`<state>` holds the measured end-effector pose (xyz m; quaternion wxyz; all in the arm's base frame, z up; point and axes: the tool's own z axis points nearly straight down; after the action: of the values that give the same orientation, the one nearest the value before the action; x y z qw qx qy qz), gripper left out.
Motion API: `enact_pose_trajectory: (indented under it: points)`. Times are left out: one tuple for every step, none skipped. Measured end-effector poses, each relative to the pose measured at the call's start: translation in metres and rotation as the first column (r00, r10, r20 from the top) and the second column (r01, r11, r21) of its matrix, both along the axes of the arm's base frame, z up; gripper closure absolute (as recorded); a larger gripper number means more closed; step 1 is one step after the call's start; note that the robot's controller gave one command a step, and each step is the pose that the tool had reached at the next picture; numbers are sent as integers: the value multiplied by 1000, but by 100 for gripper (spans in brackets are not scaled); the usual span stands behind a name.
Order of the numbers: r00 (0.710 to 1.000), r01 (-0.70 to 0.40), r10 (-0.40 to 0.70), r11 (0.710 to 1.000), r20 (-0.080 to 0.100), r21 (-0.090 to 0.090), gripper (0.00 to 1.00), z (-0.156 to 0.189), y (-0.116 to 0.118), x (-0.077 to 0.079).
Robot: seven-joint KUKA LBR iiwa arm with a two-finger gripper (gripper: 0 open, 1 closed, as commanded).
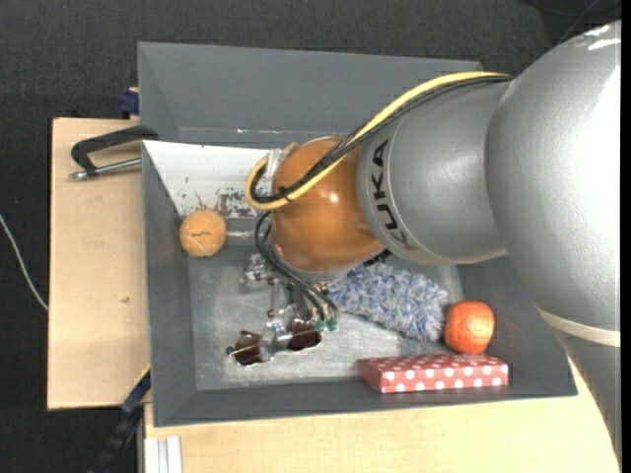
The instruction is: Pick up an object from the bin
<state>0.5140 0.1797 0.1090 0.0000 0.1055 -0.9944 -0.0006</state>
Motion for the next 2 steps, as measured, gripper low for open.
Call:
enact_pose_trajectory:
  points:
    - [942, -337, 337, 942, 4, 0, 100, -35, -7, -10]
    - [942, -337, 337, 942, 4, -1, 100, -35, -7, -10]
